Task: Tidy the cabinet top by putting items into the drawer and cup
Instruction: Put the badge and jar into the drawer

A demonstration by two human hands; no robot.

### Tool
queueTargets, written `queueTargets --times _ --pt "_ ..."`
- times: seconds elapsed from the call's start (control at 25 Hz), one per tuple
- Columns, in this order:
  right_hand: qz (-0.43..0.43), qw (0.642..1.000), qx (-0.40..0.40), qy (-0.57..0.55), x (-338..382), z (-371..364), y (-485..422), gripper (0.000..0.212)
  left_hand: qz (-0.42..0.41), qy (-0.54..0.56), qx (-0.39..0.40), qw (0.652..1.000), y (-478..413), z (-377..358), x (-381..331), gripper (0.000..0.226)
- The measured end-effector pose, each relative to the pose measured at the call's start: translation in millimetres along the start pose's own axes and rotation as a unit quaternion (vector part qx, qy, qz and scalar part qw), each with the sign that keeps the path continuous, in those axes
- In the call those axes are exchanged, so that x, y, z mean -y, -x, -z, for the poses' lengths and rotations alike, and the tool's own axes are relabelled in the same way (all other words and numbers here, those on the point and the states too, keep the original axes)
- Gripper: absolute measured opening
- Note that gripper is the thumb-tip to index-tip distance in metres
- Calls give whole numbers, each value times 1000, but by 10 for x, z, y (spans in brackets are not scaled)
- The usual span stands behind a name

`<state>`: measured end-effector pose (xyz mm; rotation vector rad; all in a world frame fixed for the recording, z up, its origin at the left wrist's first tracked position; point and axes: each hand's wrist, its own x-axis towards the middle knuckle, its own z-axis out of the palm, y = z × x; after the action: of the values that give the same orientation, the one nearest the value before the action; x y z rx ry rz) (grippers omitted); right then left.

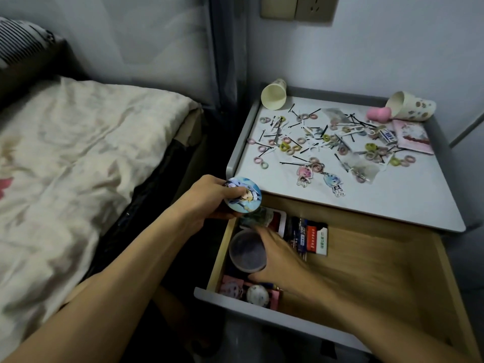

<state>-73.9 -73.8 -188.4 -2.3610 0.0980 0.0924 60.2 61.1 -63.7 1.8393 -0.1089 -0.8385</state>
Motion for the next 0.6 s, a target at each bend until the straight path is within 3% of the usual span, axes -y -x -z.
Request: queueTargets --times 0.32,0.44,0.6 --pt "-19 999 25 -21 23 88 57 117 14 11 18 1000 4 -38 50 19" --pt "-44 996 -25 -69 126 307 163 118 27 19 39 999 9 -101 68 21" --pt "-4 993 -82 -80 358 571 99 108 41 18 69 997 27 -197 85 23"
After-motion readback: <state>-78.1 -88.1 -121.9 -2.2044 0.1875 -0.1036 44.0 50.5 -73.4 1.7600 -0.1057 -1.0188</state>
